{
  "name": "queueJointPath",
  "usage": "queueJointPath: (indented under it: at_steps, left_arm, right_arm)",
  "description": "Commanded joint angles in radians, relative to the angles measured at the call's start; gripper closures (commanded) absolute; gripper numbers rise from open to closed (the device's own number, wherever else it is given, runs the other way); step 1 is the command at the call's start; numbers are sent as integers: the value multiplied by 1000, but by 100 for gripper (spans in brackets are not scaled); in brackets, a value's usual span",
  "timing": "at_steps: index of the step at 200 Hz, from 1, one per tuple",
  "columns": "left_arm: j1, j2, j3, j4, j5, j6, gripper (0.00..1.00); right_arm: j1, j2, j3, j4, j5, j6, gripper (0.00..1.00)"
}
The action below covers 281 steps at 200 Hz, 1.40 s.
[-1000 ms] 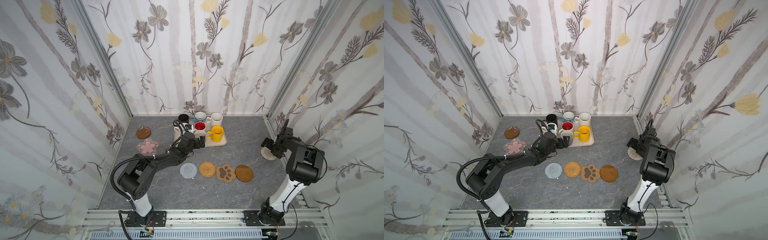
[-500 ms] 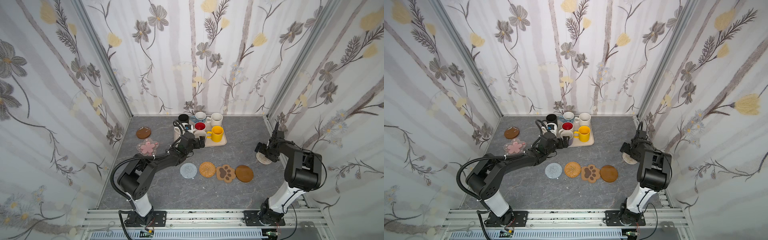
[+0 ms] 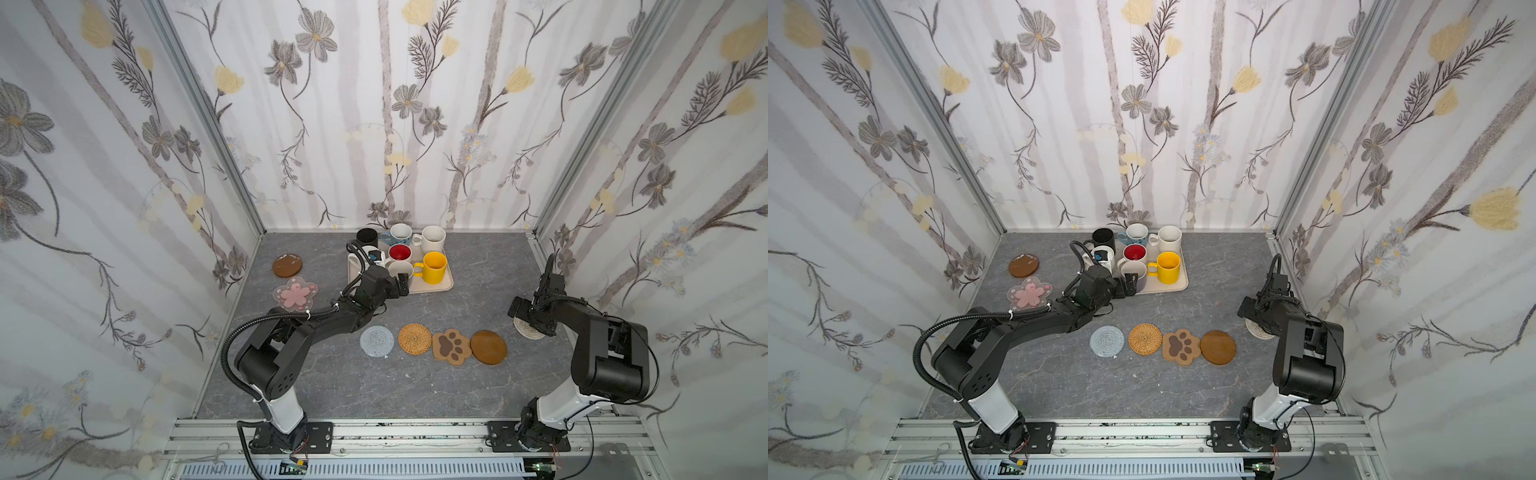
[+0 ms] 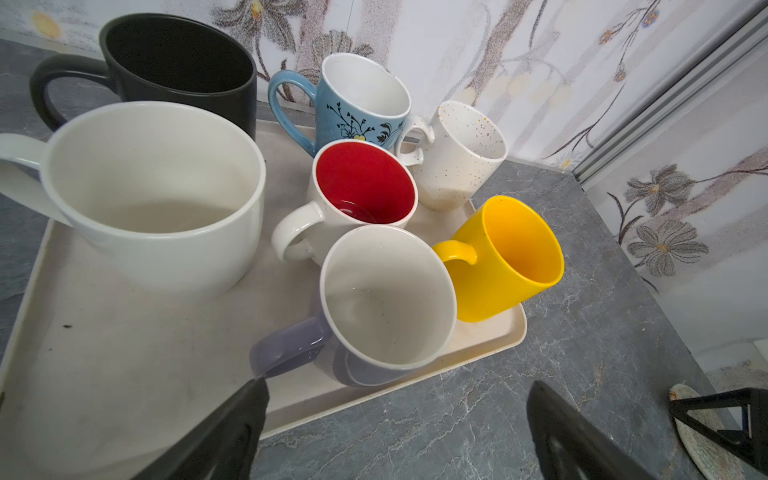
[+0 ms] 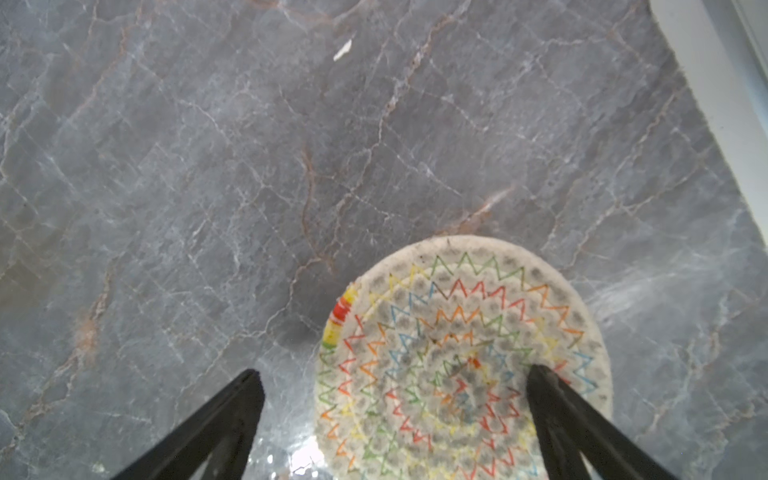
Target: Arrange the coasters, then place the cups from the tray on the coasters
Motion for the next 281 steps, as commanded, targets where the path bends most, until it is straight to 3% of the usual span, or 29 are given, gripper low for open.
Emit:
queueJointPath:
  at_steps: [1,74,106,173,213,247,281]
  left_arm:
    - [1,-9,-5,28,-16,-10,0]
    - [2,-25,-22,33,-23,-13,0]
    - [2,-21,-19,34,-19,-11,0]
    - [3,-14,-13,32,-25,-3,0]
    - [27,-53,-35,26,-35,-39,0]
    - [41,-131,-52,-3,-92,-60,0]
    - [43,-229,-51,-91,-185,-62,0]
  right_arm:
    - [31,-6,-34,-275,-99,82,0]
    - [79,-176,31,-420,-84,105,0]
    - [74,-160,122,-433,-89,103,0]
    - [82,-55,191,-302,-218,89,0]
    - [123,-216,178,-118,-247,59,0]
    - [200,-336,236,-114,-109,29,0]
    - [314,-546,243,-42,25,-4,0]
